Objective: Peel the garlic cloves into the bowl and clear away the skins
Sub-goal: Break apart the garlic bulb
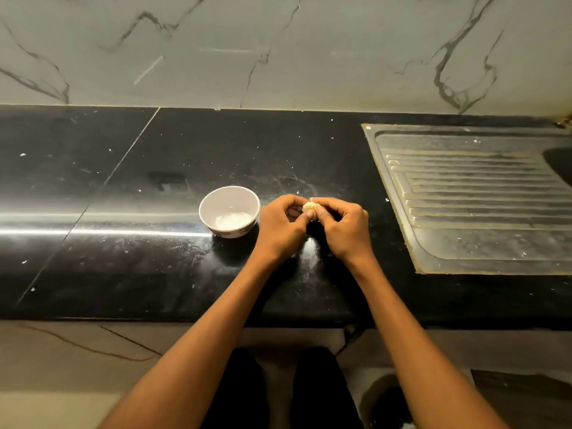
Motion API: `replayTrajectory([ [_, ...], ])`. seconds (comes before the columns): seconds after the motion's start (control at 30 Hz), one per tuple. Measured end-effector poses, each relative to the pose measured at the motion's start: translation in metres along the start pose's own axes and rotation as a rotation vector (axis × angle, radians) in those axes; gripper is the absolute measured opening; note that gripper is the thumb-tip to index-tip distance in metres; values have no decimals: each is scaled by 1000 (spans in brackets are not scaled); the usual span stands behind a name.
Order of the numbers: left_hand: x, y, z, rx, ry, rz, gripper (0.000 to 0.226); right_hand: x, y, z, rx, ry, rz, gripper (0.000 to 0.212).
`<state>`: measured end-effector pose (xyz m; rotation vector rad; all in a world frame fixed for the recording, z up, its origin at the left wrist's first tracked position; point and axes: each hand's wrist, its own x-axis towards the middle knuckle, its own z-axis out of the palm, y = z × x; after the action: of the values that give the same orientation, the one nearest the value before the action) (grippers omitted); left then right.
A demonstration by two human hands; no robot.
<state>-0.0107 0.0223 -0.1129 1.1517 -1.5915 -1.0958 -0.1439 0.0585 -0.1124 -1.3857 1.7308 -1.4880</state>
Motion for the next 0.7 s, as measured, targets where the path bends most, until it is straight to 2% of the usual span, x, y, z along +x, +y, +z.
replayTrajectory([
  [0.4, -1, 0, -1, -40, 19, 57, 10, 0, 1, 0, 57, 1, 16, 21],
  [0.5, 2, -2, -1, -49, 21, 64, 15, 0, 0, -2, 60, -9, 4, 28],
  [0.7, 3, -2, 0, -84, 61, 99, 25, -1, -3, 0, 48, 34, 9, 15],
])
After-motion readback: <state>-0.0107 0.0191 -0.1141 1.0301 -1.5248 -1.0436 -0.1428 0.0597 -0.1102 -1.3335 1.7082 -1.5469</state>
